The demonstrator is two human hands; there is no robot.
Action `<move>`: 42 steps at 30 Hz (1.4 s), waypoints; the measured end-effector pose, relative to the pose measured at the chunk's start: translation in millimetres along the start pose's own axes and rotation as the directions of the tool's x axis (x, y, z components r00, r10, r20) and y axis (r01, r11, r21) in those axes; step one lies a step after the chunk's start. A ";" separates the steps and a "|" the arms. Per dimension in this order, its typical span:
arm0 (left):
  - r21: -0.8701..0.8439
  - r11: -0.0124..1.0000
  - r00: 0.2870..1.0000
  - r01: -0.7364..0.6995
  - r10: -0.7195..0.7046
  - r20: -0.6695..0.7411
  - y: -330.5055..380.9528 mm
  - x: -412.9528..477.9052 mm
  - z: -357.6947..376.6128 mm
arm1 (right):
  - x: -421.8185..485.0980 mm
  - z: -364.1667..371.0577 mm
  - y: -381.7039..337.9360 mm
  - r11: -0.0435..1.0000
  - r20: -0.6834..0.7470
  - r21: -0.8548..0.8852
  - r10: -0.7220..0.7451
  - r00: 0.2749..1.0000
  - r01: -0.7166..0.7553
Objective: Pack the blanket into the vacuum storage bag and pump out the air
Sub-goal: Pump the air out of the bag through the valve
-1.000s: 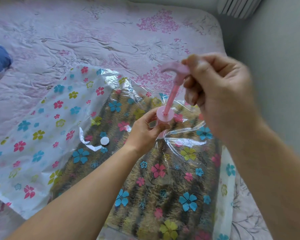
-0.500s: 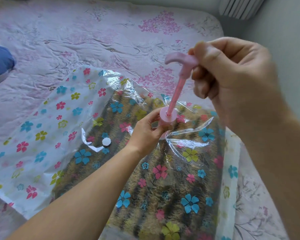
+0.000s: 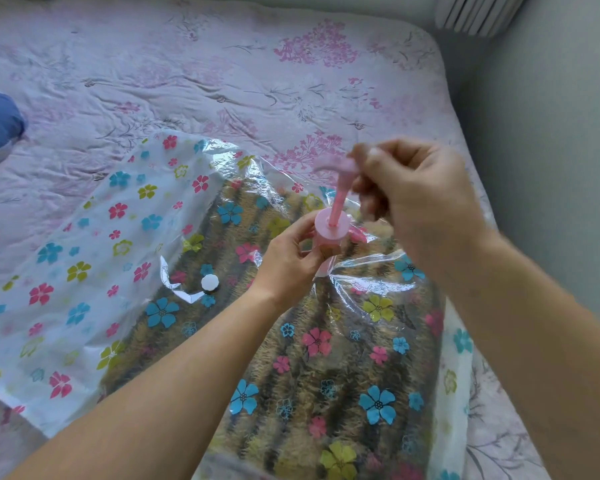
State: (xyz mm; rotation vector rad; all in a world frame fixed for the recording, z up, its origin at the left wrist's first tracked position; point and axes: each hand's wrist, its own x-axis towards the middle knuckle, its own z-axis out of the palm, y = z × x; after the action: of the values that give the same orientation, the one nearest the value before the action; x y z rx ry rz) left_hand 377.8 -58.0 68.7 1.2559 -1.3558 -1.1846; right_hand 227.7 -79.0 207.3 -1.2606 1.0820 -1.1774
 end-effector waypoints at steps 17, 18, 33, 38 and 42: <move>-0.010 1.000 0.999 -0.007 0.007 -0.032 10.4 -0.3 3.9 | -0.9 -2.9 17.0 0.990 -0.012 -0.102 0.097 0.995 -0.098; 0.000 1.000 0.999 -0.012 0.012 -0.031 11.8 0.7 3.7 | 0.5 -3.9 3.0 0.999 -0.019 -0.040 0.033 0.999 -0.034; 0.000 1.000 0.999 0.007 -0.007 -0.045 11.3 -4.8 3.5 | -5.3 -0.6 36.8 0.966 -0.042 -0.176 0.187 0.982 -0.191; 0.018 1.000 1.000 0.010 -0.009 -0.022 13.5 -0.9 4.2 | 2.0 -10.3 -31.3 0.985 -0.034 0.097 -0.138 0.990 0.141; 0.025 1.000 1.000 0.013 -0.013 -0.025 12.5 -1.4 7.2 | 2.9 -12.8 -31.2 0.971 -0.063 0.134 -0.191 0.980 0.197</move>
State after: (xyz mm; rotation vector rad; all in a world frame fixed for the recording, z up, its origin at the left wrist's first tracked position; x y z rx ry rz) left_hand 369.3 -55.9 80.3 1.2947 -1.3501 -1.1606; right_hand 214.0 -82.0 238.1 -1.2541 0.9097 -1.4142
